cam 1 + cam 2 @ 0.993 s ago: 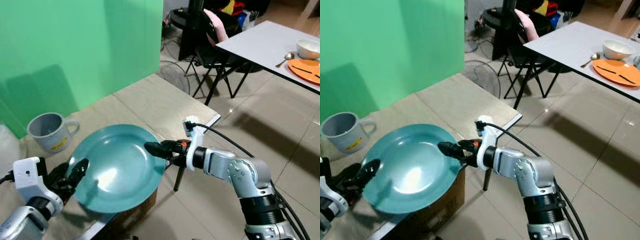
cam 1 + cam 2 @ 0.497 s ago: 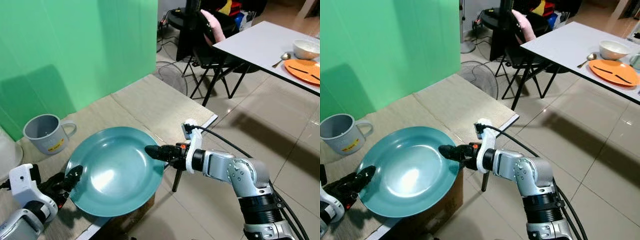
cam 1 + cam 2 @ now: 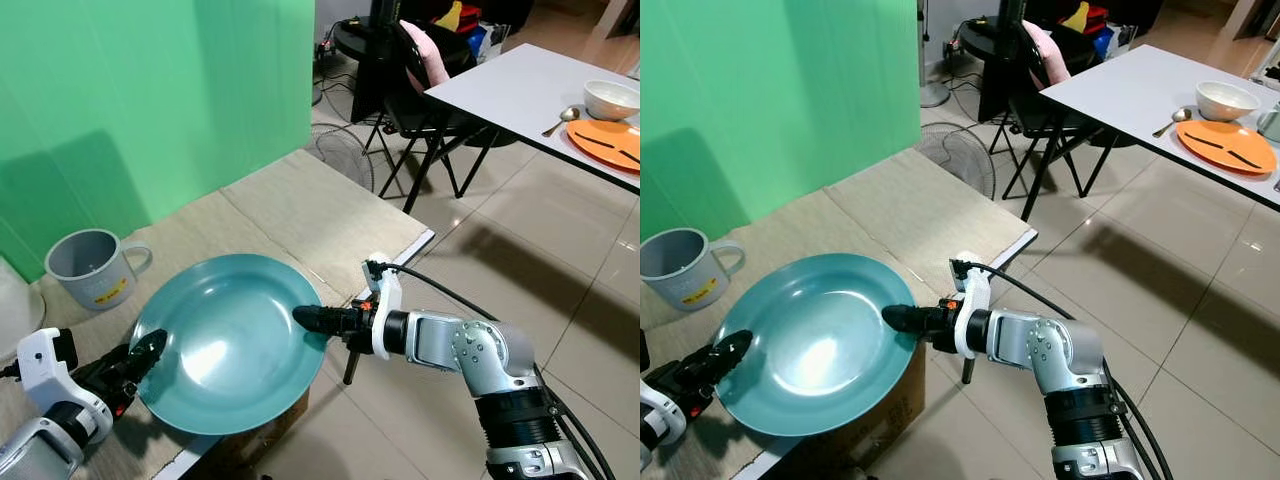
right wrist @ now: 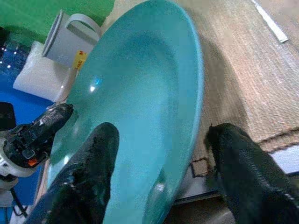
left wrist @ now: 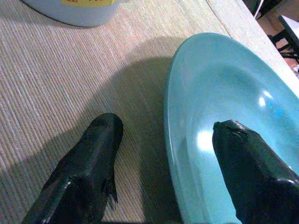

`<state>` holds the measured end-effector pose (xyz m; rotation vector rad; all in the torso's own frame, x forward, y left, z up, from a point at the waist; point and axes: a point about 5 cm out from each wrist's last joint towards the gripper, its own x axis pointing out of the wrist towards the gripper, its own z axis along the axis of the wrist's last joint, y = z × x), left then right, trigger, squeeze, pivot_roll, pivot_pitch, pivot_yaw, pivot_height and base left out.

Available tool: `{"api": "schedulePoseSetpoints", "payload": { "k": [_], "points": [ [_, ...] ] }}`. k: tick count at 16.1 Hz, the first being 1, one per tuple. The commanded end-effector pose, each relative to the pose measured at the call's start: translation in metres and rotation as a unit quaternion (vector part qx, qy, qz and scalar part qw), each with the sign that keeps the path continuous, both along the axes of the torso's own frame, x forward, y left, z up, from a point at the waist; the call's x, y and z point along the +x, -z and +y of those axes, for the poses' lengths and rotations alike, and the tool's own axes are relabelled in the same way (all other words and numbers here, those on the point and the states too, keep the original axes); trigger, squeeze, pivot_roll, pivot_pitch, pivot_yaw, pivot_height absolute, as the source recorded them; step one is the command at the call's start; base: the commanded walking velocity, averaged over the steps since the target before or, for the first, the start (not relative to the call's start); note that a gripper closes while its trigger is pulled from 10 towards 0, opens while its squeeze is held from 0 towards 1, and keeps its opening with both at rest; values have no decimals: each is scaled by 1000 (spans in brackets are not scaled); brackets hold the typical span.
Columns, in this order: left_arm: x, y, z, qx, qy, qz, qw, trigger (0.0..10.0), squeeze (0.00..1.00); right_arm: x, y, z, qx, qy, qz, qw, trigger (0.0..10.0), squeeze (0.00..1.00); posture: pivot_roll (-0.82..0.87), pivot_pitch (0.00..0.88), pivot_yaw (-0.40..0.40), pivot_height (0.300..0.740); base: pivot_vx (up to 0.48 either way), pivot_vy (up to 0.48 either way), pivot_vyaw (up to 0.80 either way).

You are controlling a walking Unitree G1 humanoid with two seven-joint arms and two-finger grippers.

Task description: Setting the table

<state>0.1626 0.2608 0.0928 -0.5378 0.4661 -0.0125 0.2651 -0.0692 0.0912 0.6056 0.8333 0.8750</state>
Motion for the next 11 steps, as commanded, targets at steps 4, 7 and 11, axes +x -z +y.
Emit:
{"api": "schedulePoseSetpoints", "payload": {
  "k": [4, 7, 11],
  "points": [
    [-1, 10, -9, -47, 24, 33, 998, 0, 0, 1, -3, 2, 26, 0, 10, 1000, 0, 0, -26, 0, -29, 740, 0, 0, 0],
    [-3, 16, -14, -72, 31, 57, 995, 0, 0, 2, -2, 3, 31, 2, 12, 999, 0, 0, -27, 0, -31, 740, 0, 0, 0],
    [7, 12, -22, -117, 28, 27, 992, 0, 0, 2, -3, 4, 38, 8, 11, 999, 0, 0, -30, 0, -32, 740, 0, 0, 0]
  ]
}}
